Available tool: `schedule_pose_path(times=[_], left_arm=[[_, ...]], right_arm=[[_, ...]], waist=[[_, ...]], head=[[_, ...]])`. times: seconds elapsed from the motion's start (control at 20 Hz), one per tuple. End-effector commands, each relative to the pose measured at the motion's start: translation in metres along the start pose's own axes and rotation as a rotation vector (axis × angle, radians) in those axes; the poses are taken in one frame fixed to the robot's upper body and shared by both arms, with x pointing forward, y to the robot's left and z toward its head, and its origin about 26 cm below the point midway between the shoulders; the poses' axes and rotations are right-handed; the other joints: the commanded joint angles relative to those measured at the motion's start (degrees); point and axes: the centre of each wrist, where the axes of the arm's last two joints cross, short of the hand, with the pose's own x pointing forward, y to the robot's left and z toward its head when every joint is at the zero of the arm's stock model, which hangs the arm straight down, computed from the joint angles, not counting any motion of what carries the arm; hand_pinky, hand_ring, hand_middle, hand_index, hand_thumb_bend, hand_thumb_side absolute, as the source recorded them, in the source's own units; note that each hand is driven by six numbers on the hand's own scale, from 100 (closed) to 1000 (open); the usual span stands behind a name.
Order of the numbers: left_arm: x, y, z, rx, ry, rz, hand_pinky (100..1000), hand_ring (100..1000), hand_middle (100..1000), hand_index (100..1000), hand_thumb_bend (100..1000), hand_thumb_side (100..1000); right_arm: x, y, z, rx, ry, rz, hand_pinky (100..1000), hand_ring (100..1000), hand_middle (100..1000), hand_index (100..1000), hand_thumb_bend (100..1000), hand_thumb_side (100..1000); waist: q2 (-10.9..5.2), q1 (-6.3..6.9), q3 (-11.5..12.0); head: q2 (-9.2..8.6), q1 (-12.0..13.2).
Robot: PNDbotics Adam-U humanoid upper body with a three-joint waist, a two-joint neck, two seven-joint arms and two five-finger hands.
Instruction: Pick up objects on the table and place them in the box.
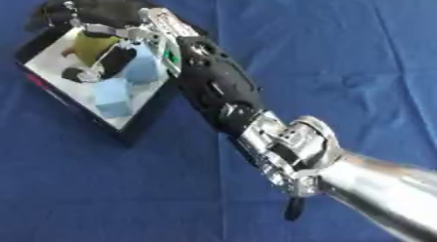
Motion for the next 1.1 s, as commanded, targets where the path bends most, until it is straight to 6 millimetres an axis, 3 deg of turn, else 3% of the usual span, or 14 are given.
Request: schedule_pose_path(times=[0.05,0.25,0.45,0.55,0.65,0.75,0.8,1.0,1.1], left_arm=[[0.010,0.002,-0.007,-0.040,-0.025,-0.030,687,1000,931,682,100,606],[0.008,0.002,-0.006,-0.055,-0.016,-0.031,687,1000,932,682,100,605],[0.007,0.002,-0.005,-0.068,-0.007,-0.034,687,1000,934,683,100,605],[0.006,0.003,-0.004,-0.070,-0.004,-0.036,687,1000,935,683,100,604],[0.006,0.005,-0.003,-0.070,0.003,-0.042,687,1000,935,683,100,604],[0.005,0.007,-0.001,-0.070,0.012,-0.050,687,1000,936,683,100,604],[0.005,0.009,0.000,-0.071,0.016,-0.056,687,1000,936,683,100,605],[0.005,0.014,0.005,-0.071,0.036,-0.083,686,1000,936,683,100,604],[0.006,0.018,0.007,-0.069,0.045,-0.097,685,1000,936,682,100,603]], right_arm=[[-0.005,-0.016,0.002,-0.041,0.016,0.045,996,1000,906,966,429,427],[-0.008,-0.029,0.002,-0.112,0.059,0.056,1000,1000,909,971,448,382],[-0.009,-0.032,0.003,-0.143,0.067,0.029,1000,1000,910,973,385,287],[-0.011,-0.045,0.005,-0.193,0.071,0.015,1000,1000,911,972,373,206],[-0.016,-0.068,0.008,-0.271,0.073,0.000,1000,1000,917,972,322,100],[-0.019,-0.095,0.014,-0.358,0.070,-0.027,1000,1000,919,966,210,100],[-0.021,-0.115,0.021,-0.399,0.071,-0.015,1000,1000,912,954,100,100],[-0.021,-0.181,0.057,-0.588,0.038,-0.158,1000,1000,887,928,100,100],[-0.022,-0.213,0.088,-0.645,0.039,-0.238,1000,1000,886,929,100,100]], waist=[[-0.42,-0.03,0.0],[-0.65,0.03,-0.4],[-0.77,0.14,-0.7],[-1.03,0.21,-1.0],[-1.46,0.21,-1.5],[-1.96,0.14,-2.1],[-2.22,0.07,-2.5],[-3.35,-0.04,-4.5],[-3.89,-0.15,-5.6]], head=[[-0.53,0.5],[-0.56,0.7],[-0.59,0.7],[-0.39,0.9],[-0.06,1.3],[0.29,1.9],[0.39,2.4],[0.48,5.1],[0.48,6.7]])
